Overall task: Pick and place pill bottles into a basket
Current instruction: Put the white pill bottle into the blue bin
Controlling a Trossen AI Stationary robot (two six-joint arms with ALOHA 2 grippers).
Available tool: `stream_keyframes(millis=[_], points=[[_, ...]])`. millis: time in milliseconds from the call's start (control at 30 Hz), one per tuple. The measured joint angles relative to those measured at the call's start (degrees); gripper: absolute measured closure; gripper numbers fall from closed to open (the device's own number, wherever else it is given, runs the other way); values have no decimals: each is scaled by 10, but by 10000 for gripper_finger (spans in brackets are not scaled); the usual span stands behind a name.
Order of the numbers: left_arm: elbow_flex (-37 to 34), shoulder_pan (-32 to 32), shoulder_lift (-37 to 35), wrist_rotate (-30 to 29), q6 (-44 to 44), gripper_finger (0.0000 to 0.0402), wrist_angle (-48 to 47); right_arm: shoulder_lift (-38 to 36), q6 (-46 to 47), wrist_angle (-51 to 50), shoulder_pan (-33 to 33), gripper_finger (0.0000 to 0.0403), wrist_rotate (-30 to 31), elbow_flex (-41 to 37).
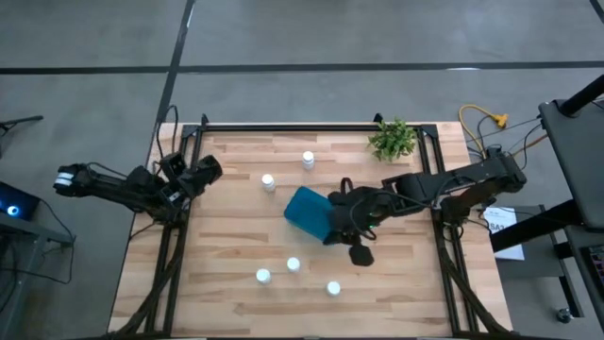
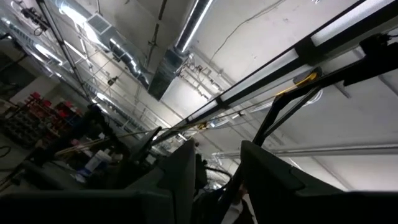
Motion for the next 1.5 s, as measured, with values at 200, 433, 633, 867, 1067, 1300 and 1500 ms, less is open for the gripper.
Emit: stream_keyframes(millis=[200, 433, 633, 867, 1067, 1300, 1500], points=[[16, 0, 23, 3, 0, 289, -21, 7, -13, -13, 3, 390, -72, 3], [47, 0, 53, 21, 1, 289, -39, 10, -33, -13, 12, 341, -72, 5], [49, 0, 52, 32, -12, 289, -40, 13, -35, -12, 17, 273, -72, 5], [49, 0, 39, 39, -15, 289, -40, 37, -48, -12, 48, 212, -70, 5], [48, 0, 30, 41, -14, 289, -40, 47, -63, -27, 69, 190, -57, 11], [48, 0, 32, 41, -14, 289, -41, 77, -108, -96, 77, 168, -52, 50], [48, 0, 35, 41, -14, 289, -44, 127, -166, -197, 88, 148, -15, 111]])
